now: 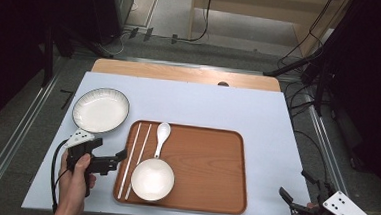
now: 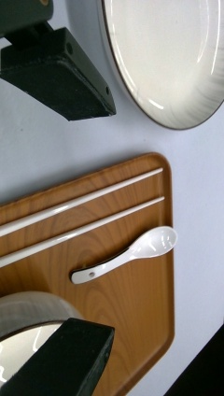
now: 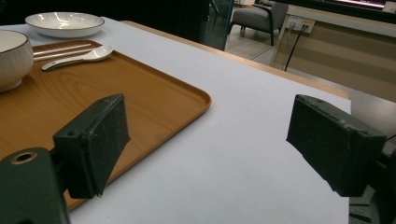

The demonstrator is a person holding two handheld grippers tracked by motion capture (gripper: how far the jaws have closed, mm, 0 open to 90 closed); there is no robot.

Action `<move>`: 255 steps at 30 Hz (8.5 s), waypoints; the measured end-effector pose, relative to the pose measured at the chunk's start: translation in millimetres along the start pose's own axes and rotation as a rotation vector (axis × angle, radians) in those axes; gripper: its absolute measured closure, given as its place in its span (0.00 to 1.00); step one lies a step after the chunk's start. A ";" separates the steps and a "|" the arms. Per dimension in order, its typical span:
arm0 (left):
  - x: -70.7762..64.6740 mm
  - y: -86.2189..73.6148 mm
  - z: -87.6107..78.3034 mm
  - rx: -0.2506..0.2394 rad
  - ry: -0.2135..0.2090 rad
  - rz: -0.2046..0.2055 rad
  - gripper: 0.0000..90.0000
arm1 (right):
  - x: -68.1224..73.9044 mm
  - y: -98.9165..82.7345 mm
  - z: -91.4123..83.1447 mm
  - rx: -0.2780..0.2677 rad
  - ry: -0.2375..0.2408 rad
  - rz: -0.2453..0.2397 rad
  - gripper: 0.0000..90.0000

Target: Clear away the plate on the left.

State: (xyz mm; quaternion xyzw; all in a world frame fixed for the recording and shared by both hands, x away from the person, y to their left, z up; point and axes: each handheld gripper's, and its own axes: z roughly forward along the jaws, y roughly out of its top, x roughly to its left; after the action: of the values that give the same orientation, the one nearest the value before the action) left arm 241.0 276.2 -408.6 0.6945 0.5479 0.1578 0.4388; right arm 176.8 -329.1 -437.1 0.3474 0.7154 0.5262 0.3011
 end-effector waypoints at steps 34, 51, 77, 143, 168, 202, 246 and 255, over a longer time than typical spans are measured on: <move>96.8 53.1 -7.8 0.002 0.143 -0.150 0.09 | -1.6 -0.6 -1.5 -0.004 -0.003 0.002 0.15; 136.1 59.2 3.4 0.066 0.248 -0.315 0.38 | -3.7 -1.8 -2.4 0.002 -0.007 0.005 0.15; 178.1 48.5 30.6 0.166 0.204 -0.589 0.74 | -5.0 -2.6 -2.8 0.015 -0.013 -0.016 0.15; 163.7 49.8 10.2 0.009 0.153 -0.626 0.95 | -6.2 -3.3 -1.8 0.014 -0.017 -0.007 0.15; 135.1 69.2 11.6 -0.010 0.038 -0.564 0.95 | -6.3 -3.1 -2.6 0.011 -0.021 -0.003 0.15; 53.1 90.3 57.2 0.054 -0.119 -0.420 0.95 | -6.7 -3.7 -5.4 -0.001 -0.015 0.002 0.15; -23.2 82.5 123.4 0.212 -0.268 -0.275 0.95 | -5.5 -3.3 -7.3 -0.003 -0.015 0.007 0.15; -35.8 82.5 139.2 0.248 -0.300 -0.241 0.94 | -6.7 -3.8 -8.5 -0.008 -0.019 0.010 0.15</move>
State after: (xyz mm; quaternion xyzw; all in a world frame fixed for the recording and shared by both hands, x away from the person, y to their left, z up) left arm 377.2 182.0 -413.3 0.6885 0.5707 -0.0694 0.4421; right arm 173.2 -339.9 -438.0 0.3548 0.7087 0.5272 0.3063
